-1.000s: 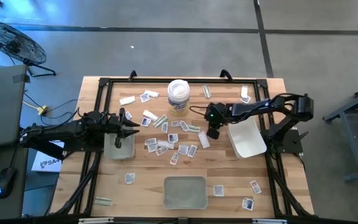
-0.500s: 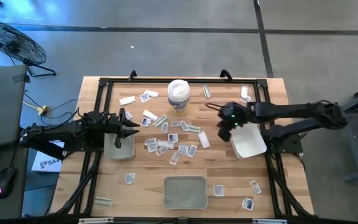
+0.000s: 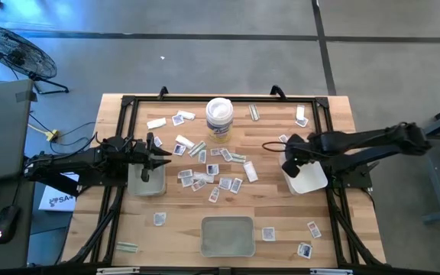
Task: Pick & Place First Aid Supplies
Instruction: Put the orange ointment pack into the white bin
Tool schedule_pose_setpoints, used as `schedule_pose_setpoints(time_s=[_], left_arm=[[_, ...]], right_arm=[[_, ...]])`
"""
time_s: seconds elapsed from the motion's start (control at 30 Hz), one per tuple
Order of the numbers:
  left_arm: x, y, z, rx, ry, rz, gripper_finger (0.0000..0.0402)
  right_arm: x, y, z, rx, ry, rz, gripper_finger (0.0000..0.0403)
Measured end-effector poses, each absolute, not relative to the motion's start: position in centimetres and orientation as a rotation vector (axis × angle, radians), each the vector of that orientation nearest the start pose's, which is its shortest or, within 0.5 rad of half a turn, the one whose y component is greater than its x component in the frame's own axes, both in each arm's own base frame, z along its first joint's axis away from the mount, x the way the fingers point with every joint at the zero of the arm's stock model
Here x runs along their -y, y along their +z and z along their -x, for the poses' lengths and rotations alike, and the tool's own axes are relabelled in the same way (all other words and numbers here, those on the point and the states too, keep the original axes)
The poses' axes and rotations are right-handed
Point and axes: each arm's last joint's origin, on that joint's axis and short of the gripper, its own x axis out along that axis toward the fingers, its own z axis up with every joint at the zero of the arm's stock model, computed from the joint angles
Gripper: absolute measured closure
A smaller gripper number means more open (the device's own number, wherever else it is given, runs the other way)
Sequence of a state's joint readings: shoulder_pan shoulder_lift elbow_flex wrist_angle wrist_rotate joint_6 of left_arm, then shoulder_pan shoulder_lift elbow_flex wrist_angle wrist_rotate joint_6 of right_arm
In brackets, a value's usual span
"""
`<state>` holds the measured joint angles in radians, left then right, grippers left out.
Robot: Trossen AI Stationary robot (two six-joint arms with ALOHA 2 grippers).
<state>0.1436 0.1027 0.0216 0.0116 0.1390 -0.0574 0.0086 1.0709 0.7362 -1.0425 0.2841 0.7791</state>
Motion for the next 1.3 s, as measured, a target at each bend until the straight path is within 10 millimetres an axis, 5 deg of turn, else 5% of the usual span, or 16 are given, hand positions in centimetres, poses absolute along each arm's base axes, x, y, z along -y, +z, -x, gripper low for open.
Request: schedule_pose_setpoints(time_s=[0.5, 0.63, 0.8, 1.03, 1.3], left_arm=[[-1.1, 16.4, -10.2, -0.068, 0.007, 0.067, 0.0282], [-1.1, 16.4, -10.2, -0.069, 0.007, 0.067, 0.0282], [-1.1, 16.4, -10.2, -0.069, 0.007, 0.067, 0.0282], [-1.1, 16.4, -10.2, -0.068, 0.007, 0.067, 0.0282], [-1.1, 16.4, -10.2, -0.069, 0.008, 0.067, 0.0282]], right_arm=[[1.2, 17.5, -19.1, -1.481, -0.698, -0.44, 0.0357], [1.1, 18.4, -18.9, -1.507, -0.686, -0.495, 0.0323], [1.7, 21.9, -20.2, -1.452, -0.693, -0.559, 0.0313], [5.2, 24.7, -21.8, -1.154, -0.917, -0.492, 0.0325], [10.4, 20.4, -20.9, -1.127, -1.046, -0.669, 0.0327]])
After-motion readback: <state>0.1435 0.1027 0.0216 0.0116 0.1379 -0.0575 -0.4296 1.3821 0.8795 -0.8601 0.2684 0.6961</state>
